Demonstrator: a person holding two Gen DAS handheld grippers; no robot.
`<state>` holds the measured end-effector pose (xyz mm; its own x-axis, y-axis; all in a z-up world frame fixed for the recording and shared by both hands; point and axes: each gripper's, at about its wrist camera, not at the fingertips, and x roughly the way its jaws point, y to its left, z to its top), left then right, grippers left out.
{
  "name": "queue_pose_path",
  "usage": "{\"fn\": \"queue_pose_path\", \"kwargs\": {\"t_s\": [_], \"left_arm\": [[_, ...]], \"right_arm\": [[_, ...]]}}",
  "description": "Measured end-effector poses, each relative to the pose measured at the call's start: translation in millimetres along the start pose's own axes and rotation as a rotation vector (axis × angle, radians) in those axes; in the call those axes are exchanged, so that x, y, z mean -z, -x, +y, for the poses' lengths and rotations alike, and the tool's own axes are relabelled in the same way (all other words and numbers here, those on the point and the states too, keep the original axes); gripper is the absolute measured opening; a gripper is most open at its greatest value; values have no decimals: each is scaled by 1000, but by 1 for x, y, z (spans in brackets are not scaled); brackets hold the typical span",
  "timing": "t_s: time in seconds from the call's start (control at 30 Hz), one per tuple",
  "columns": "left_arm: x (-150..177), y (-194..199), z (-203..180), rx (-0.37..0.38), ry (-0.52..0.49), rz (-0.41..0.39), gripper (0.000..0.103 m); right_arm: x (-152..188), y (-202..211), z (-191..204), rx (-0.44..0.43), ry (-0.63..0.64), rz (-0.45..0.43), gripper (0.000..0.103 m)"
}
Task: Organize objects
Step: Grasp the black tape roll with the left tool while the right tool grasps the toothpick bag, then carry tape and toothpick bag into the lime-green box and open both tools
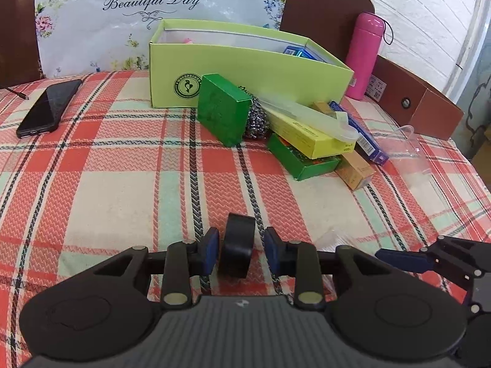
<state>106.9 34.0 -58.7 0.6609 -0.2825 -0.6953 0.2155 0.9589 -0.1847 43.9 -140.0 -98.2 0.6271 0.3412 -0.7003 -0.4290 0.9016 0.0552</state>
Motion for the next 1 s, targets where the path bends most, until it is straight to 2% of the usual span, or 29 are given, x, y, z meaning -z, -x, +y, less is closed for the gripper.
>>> {"fn": "queue_pose_path", "kwargs": {"t_s": [0.07, 0.1, 0.17, 0.33, 0.5, 0.67, 0.83, 1.0], "left_arm": [[1, 0, 0, 2, -10, 1, 30], [1, 0, 0, 5, -12, 3, 20], [1, 1, 1, 15, -8, 6, 19], [-1, 10, -2, 49, -10, -4, 18], [-17, 31, -6, 108, -17, -57, 18], [-50, 48, -8, 141, -18, -130, 18], [-93, 52, -7, 112, -14, -196, 18], [-141, 37, 4, 76, 33, -239, 18]], "right_arm": [[0, 0, -1, 1, -3, -3, 49], [-1, 0, -1, 0, -4, -5, 46], [-1, 1, -1, -6, -6, -13, 37], [-5, 6, -2, -29, -31, -28, 28], [-23, 20, -8, -57, -56, -89, 27], [-58, 34, -21, -55, -60, -186, 27], [-105, 34, -39, -34, -64, -271, 27], [-157, 11, -60, -9, -95, -329, 27]]}}
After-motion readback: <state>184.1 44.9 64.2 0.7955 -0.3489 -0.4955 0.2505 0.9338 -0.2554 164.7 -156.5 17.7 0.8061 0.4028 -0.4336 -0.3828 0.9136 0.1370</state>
